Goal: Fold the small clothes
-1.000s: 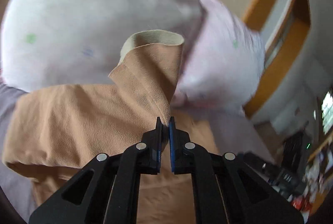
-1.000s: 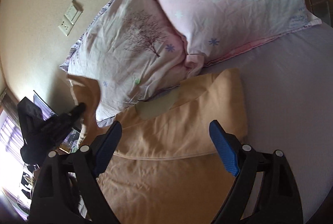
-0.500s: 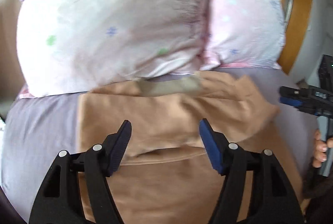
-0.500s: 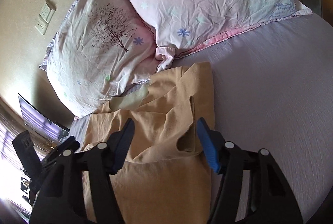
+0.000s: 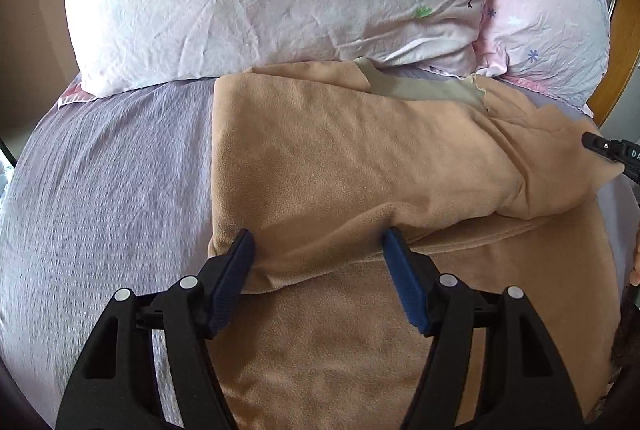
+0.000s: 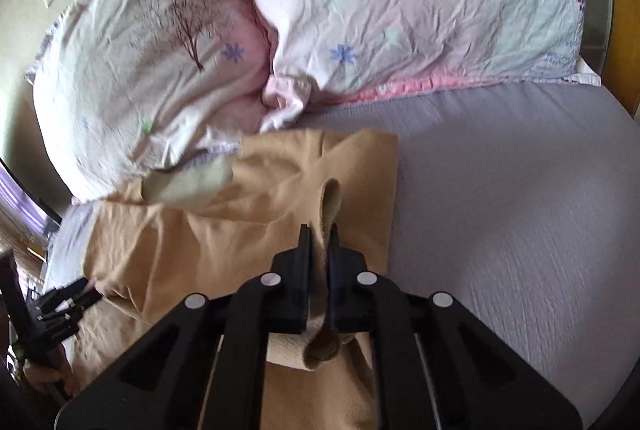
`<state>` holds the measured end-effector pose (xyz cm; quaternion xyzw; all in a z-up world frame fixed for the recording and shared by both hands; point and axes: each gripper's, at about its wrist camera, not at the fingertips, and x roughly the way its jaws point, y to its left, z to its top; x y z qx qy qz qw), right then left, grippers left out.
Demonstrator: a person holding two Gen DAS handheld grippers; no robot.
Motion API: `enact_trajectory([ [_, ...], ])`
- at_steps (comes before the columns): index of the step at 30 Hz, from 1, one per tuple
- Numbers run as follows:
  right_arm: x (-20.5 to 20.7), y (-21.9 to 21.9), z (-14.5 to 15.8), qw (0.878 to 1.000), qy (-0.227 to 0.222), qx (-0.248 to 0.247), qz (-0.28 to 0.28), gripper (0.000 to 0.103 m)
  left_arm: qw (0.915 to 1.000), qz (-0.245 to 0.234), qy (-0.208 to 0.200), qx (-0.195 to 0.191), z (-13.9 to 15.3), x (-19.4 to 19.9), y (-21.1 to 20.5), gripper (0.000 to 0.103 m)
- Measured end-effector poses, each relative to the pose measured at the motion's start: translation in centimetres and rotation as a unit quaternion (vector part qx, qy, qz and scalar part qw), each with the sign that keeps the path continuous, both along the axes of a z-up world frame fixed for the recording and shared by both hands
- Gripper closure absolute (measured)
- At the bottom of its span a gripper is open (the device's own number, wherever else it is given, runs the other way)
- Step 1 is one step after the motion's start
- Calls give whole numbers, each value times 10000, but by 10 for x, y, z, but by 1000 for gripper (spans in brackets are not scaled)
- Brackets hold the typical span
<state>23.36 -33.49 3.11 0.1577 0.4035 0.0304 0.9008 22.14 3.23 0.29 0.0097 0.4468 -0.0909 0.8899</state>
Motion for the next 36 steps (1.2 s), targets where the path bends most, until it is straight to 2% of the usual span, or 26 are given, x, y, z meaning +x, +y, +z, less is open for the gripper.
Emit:
enact_trajectory([
  [1, 0, -3, 1, 9999, -49, -3, -111, 96, 10000, 27, 0, -35, 0, 1, 0, 35],
  [2, 4, -4, -3, 9998, 86, -78, -155, 96, 10000, 51, -16, -41, 1, 1, 0, 35],
  [4, 18, -5, -22, 9971, 697, -272, -162, 91, 9999, 82, -67, 31, 3, -1, -3, 35],
  [5, 20, -8, -26, 9960, 830, -232, -230, 90, 9999, 94, -78, 73, 4, -3, -4, 35],
  [6, 15, -13, -21, 9969, 716, -85, -320, 84, 9999, 103, -84, 109, 5, -5, -5, 34],
  [8, 0, -16, 0, 9984, 297, -16, -471, 55, 9998, 92, -120, 150, 5, -8, -7, 33],
  [9, -11, -15, 13, 9991, -48, 71, -410, 37, 9997, 85, -140, 172, 6, -8, -7, 31],
  [11, -23, -5, 27, 9991, -377, 173, -65, 35, 9996, 90, -154, 216, 6, -7, -10, 28],
  [12, -24, 3, 27, 9989, -347, 223, 210, 35, 9995, 94, -164, 239, 6, -7, -12, 27],
  [14, -14, 15, 14, 9986, 44, 191, 486, 33, 9995, 90, -191, 241, 7, -9, -12, 27],
  [16, 1, 19, -18, 9949, 850, 117, 532, 31, 9996, 89, -248, -59, 15, -20, -3, 28],
  [17, -3, 19, -16, 9964, 617, 59, 572, 31, 9993, 35, -274, -266, 21, -28, 2, 28],
  [18, -8, 20, -11, 9961, 629, -12, 611, 31, 9982, -52, -332, -495, 29, -41, 10, 28],
  [20, -26, 18, 1, 9960, 534, 198, 686, 31, 9949, -250, -504, -843, 45, -71, 27, 28],
  [22, -61, 18, 20, 9927, 97, 486, 1100, 22, 9887, -535, -589, -1267, 58, -109, 50, 28],
  [24, -102, 14, 34, 9846, -238, 742, 1563, 11, 9793, -887, -636, -1702, 66, -150, 67, 25],
  [26, -151, 6, 41, 9694, -502, 1062, 2154, 8, 9680, -1188, -672, -2106, 67, -193, 87, 21],
  [28, -193, -2, 44, 9547, -627, 1286, 2611, 5, 9564, -1340, -654, -2511, 60, -232, 108, 17],
  [30, -238, -13, 36, 9448, -671, 1428, 2871, 5, 9478, -1377, -569, -2821, 45, -265, 127, 15],
  [32, -272, -25, 24, 9435, -498, 1541, 2891, 5, 9429, -1311, -379, -3040, 25, -289, 142, 15],
  [34, -298, -38, 4, 9457, -137, 1699, 2766, 5, 9384, -1291, -123, -3203, 3, -305, 149, 16],
  [36, -312, -48, -19, 9482, 225, 1825, 2590, 5, 9404, -1285, 110, -3147, -16, -311, 146, 16],
])
